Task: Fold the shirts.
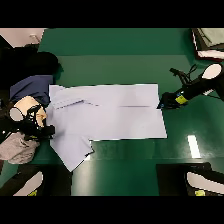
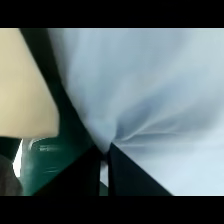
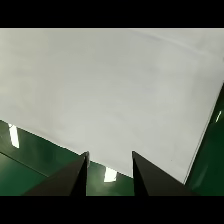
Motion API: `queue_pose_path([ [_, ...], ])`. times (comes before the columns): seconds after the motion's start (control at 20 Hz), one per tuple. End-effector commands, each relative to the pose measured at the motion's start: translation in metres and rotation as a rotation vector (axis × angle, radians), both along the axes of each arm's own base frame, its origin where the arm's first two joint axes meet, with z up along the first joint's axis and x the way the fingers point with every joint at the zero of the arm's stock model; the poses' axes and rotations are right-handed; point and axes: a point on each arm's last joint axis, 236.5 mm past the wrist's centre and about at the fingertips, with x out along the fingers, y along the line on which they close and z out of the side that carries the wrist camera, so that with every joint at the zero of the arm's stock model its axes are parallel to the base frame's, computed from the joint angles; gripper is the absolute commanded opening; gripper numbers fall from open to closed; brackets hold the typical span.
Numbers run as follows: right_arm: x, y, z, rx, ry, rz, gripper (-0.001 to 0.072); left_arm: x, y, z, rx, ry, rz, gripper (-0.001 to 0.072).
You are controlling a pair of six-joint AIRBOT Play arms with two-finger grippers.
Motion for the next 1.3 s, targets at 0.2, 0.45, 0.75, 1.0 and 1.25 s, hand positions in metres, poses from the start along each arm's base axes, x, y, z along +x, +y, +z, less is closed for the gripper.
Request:
queue_pose_path([
  [0.2,-0.048,-0.049,-0.018,0.016,0.087,-0.133,0.0328,0.023,-0.027,0.036,-0.123,-0.092,-0.062,0.0026],
  [0.45,-0.097,-0.07,-0.068,0.064,0.225,-0.259,0.0394,0.044,-0.039,0.055,-0.176,-0.178,-0.09,0.0026],
  [0.75,-0.111,-0.051,-0.094,0.04,0.231,-0.211,0.0383,0.043,-0.039,0.055,-0.179,-0.174,-0.097,0.0026],
  [1.0,-0.112,-0.033,-0.102,0.019,0.237,-0.135,0.0319,0.042,-0.039,0.055,-0.179,-0.172,-0.098,0.0026],
  [1.25,-0.12,-0.027,-0.111,0.018,0.286,-0.097,0.0012,0.04,-0.04,0.055,-0.182,-0.168,-0.118,0.0026],
])
